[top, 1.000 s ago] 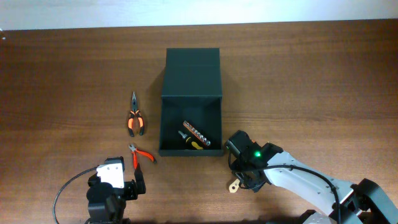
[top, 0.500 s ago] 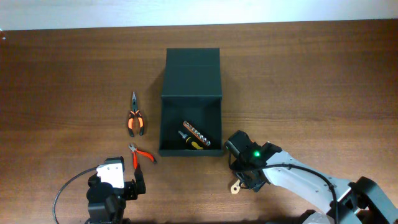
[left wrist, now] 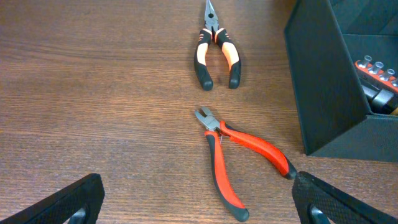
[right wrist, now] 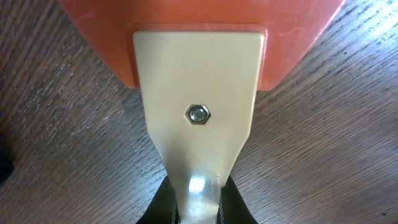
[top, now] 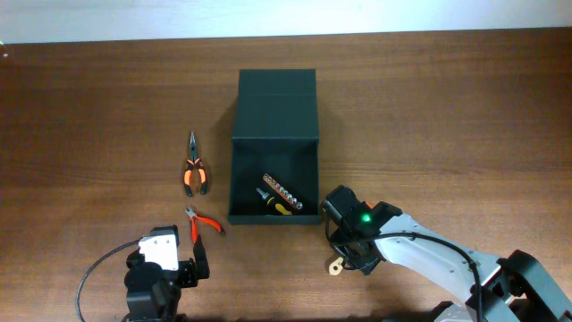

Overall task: Pack container
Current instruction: 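Grasp the scraper by its wooden handle with the right gripper, then lift the scraper and carry it over the box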

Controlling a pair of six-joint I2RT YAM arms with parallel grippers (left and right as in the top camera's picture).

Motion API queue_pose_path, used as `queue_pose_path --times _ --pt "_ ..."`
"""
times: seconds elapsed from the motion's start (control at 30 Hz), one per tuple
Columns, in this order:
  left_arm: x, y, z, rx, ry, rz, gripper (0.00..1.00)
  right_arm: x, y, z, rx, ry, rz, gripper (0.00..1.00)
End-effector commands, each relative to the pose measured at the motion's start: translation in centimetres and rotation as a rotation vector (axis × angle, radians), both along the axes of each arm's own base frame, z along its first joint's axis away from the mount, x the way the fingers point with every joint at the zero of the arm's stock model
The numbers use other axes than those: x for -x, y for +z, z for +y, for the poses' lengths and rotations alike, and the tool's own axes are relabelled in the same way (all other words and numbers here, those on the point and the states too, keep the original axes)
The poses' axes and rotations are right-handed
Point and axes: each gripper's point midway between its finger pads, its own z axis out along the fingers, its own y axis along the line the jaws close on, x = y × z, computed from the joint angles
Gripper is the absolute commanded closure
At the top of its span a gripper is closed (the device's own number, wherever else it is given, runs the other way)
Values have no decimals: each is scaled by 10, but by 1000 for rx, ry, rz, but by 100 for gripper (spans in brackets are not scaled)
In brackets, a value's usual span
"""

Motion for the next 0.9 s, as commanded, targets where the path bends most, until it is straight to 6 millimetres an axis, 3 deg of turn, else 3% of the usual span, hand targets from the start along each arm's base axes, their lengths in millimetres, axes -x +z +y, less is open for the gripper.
queue_pose_path --times 0.0,0.4,0.67,0.87 --pt "0 0 0 10 7 -6 1 4 -11 -4 27 35 27 96" --pt "0 0 0 10 7 -6 1 -30 27 16 9 113 -51 96" --pt "0 0 0 10 7 -6 1 -51 70 7 121 172 -104 96" --pt "0 0 0 10 7 -6 1 -71 106 19 111 322 -177 96"
